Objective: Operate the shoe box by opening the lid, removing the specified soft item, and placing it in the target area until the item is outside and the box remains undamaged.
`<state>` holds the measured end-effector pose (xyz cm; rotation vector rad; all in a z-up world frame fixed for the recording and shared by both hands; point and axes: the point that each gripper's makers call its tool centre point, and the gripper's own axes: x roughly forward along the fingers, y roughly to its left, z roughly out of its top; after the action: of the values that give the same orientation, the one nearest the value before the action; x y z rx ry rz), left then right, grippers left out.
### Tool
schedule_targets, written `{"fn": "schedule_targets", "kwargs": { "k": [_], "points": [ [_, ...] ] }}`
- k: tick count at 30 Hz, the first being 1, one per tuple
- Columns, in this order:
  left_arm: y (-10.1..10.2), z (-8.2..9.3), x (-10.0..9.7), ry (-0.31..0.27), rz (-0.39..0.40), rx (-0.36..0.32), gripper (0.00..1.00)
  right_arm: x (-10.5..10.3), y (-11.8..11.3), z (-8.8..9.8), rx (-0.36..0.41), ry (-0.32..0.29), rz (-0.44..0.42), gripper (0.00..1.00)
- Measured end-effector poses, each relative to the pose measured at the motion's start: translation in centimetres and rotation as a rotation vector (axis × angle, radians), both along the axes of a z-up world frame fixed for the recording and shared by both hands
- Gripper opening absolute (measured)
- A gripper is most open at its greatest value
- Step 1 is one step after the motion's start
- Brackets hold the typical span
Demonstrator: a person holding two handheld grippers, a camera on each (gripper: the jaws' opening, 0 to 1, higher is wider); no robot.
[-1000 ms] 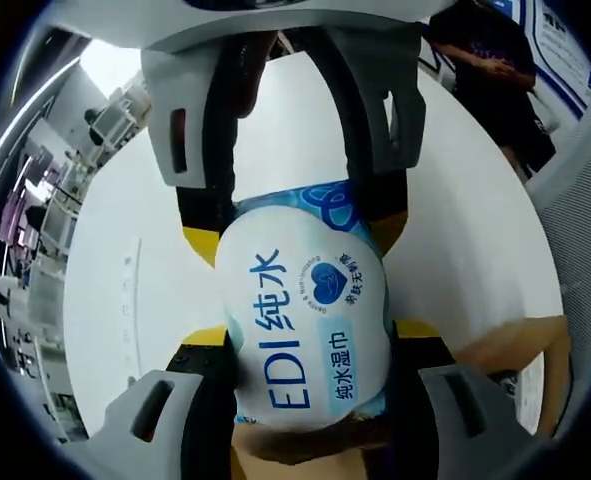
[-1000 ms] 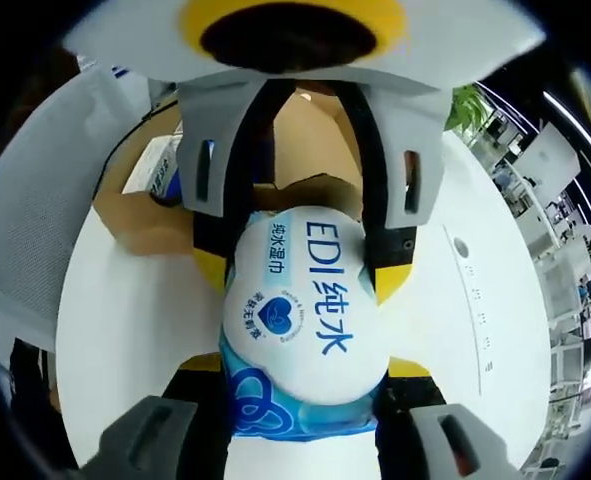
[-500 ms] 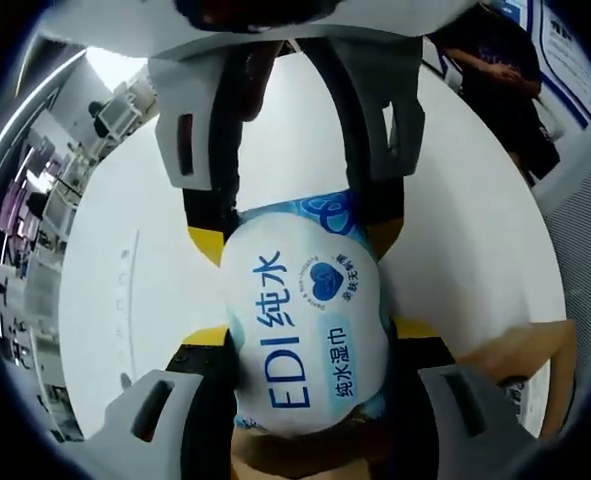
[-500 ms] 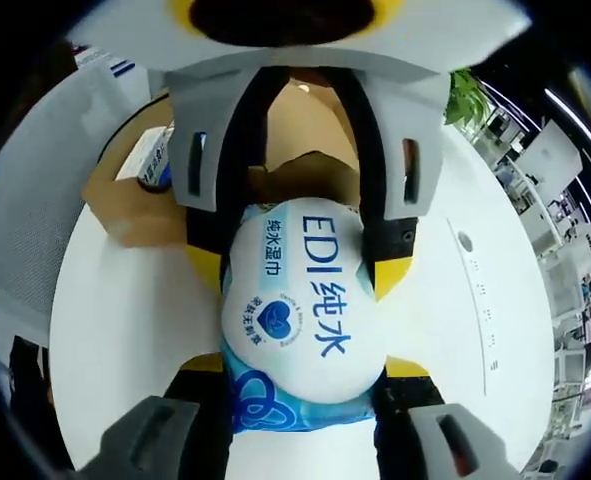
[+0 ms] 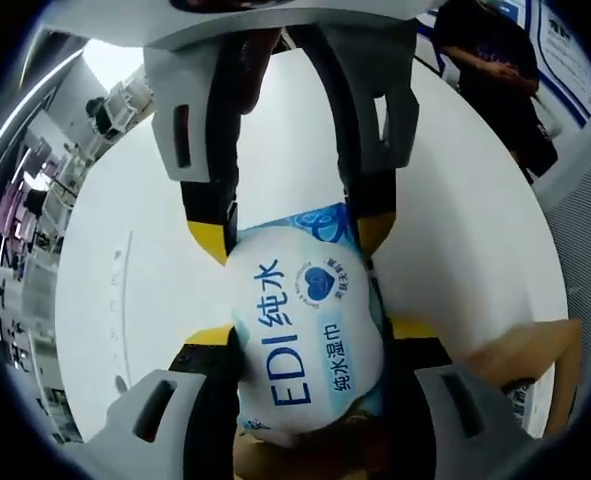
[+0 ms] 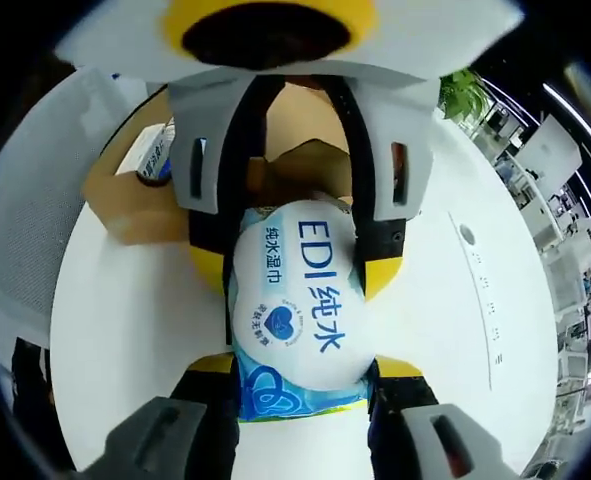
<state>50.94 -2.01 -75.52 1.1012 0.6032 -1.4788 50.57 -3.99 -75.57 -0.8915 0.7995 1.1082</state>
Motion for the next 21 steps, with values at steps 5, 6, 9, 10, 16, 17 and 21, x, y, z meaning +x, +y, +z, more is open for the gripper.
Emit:
{"fn": "schedule_targets", "kwargs": {
  "k": [5,6,9,10,16,17,21],
  "points": [
    [-0.1,0.1,-0.2,-0.012,-0.023,0.001,0.56,-0.1,-0.1,0.1,0.004,0.004,-0.008,0.47],
    [-0.1,0.1,-0.2,-0.014,-0.03,0.0,0.56,-0.2,-0.1,0.1,0.005,0.005,-0.011,0.47],
    [0.0,0.1,-0.3,-0.015,-0.037,-0.014,0.56,-0.4,-0.2,0.2,0.007,0.005,-0.019,0.47],
    [0.0,0.2,-0.3,-0.015,-0.037,-0.017,0.56,-0.4,-0.2,0.2,0.006,0.005,-0.025,0.47],
    [0.1,0.8,-0.5,-0.039,-0.052,-0.028,0.55,-0.5,-0.2,0.6,0.002,-0.007,-0.035,0.46],
    [0.1,0.9,-0.5,-0.041,-0.052,-0.029,0.54,-0.6,-0.2,0.9,0.004,-0.011,-0.039,0.46],
    [0.3,2.0,-0.5,-0.039,-0.045,-0.043,0.51,-0.7,-0.3,1.4,0.008,-0.017,-0.048,0.45]
  ]
}}
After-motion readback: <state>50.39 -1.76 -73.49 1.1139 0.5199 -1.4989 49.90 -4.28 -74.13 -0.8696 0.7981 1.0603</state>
